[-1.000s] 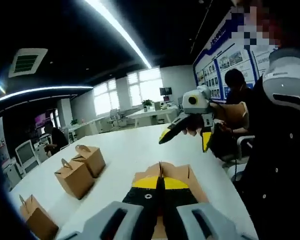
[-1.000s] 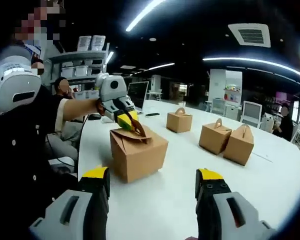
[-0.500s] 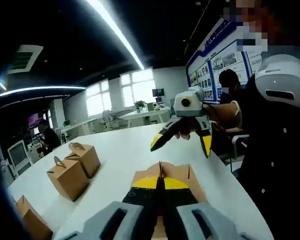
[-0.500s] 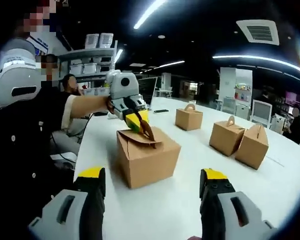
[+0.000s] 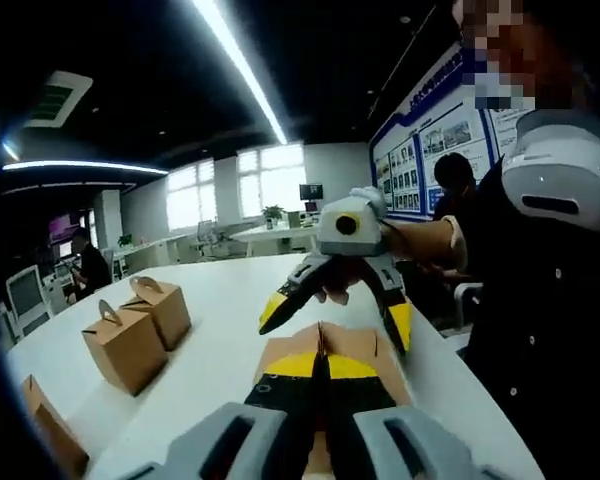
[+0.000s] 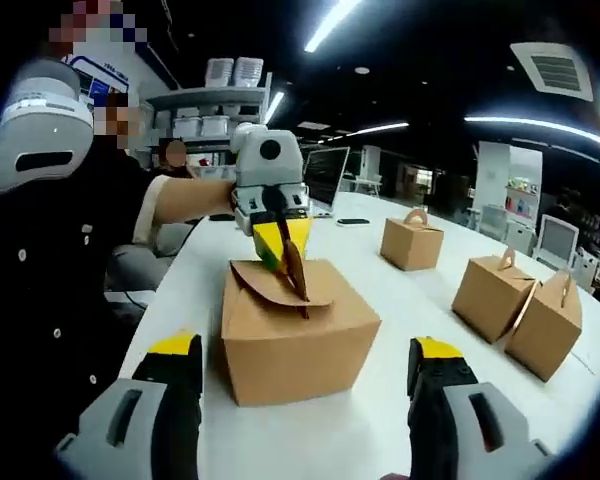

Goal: Pick up one paper box from the group, open the paper box, and remove the item inside

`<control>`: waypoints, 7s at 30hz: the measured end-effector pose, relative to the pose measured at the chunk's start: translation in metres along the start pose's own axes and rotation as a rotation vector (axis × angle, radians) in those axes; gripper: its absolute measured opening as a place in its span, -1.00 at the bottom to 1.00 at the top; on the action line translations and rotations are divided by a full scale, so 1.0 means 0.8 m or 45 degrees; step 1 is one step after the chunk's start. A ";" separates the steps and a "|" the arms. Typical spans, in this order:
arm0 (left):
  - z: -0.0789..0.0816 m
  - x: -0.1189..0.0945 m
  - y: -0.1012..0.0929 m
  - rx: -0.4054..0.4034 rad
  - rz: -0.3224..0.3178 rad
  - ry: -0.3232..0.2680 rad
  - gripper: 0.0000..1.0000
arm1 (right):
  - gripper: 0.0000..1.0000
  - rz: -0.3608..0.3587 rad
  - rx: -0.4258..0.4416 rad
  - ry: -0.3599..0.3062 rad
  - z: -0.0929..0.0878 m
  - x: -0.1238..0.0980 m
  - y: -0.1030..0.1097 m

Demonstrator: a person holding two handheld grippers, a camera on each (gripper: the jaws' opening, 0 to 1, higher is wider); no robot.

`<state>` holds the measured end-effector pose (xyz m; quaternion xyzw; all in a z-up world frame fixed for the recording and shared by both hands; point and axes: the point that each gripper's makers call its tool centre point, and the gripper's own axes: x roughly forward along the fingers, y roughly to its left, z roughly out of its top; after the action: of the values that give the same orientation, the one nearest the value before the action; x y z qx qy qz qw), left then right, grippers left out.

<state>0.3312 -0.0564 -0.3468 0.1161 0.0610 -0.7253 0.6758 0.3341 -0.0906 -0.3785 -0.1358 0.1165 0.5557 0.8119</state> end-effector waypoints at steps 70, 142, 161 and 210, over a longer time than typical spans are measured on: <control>0.024 -0.028 -0.062 0.041 1.118 0.519 -0.34 | 0.42 0.073 -0.087 -0.050 -0.004 0.001 0.015; 0.023 -0.035 -0.059 -0.119 0.947 0.545 -0.35 | 0.57 0.046 -0.047 0.002 0.000 -0.013 -0.006; 0.011 -0.003 -0.054 -0.077 0.885 0.634 -0.38 | 0.42 0.220 -0.063 -0.109 0.008 0.016 0.008; 0.031 -0.038 -0.026 0.164 1.393 0.402 -0.92 | 0.41 0.154 -0.053 -0.156 0.008 0.015 0.005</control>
<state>0.3104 -0.0313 -0.3169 0.2786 0.0480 -0.2460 0.9271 0.3346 -0.0764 -0.3767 -0.1111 0.0630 0.6132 0.7795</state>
